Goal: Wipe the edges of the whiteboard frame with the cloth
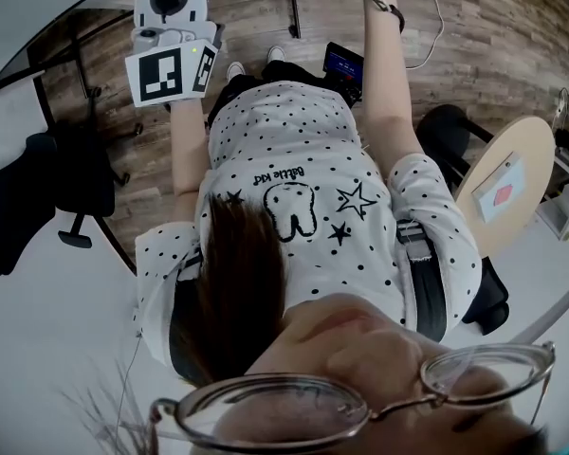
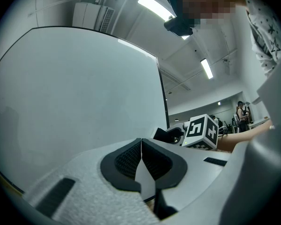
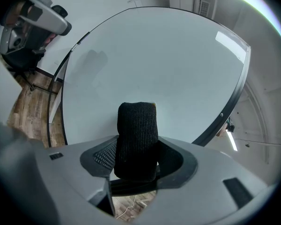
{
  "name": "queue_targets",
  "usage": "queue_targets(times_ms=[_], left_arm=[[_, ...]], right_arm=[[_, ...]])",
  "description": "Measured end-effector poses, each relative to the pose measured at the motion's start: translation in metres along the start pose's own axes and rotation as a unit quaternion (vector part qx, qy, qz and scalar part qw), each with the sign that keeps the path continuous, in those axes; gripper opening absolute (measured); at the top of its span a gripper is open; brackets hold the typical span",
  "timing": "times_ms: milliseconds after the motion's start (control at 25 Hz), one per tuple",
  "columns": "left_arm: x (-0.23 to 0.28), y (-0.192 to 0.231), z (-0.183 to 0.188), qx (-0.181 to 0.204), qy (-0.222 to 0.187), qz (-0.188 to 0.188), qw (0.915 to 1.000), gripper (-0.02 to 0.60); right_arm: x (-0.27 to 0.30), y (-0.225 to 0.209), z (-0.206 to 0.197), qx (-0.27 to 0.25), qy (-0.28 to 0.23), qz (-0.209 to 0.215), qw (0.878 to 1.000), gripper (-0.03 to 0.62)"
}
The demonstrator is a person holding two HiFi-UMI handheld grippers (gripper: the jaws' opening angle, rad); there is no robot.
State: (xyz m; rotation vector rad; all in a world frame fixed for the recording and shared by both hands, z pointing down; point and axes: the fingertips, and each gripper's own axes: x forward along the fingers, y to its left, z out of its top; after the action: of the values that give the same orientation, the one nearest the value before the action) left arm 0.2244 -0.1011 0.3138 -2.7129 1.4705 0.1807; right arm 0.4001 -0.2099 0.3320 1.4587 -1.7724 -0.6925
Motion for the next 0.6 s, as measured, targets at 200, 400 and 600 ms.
queue_targets(times_ms=[200, 400, 600], left_arm=[[-0.001, -0.001, -0.002, -0.001, 0.002, 0.002, 1.0000, 0.020], [0.000, 0.000, -0.001, -0.003, 0.003, 0.003, 1.0000, 0.020], [0.000, 0.000, 0.001, -0.003, 0.002, 0.003, 1.0000, 0.020]], right_arm=[[0.000, 0.001, 0.003, 0.007, -0.011, -0.005, 1.000, 0.238], [0.003, 0.011, -0.008, 0.002, 0.004, 0.006, 1.000, 0.238], [0.005, 0.020, -0.017, -0.002, 0.017, 0.014, 1.000, 0.238]])
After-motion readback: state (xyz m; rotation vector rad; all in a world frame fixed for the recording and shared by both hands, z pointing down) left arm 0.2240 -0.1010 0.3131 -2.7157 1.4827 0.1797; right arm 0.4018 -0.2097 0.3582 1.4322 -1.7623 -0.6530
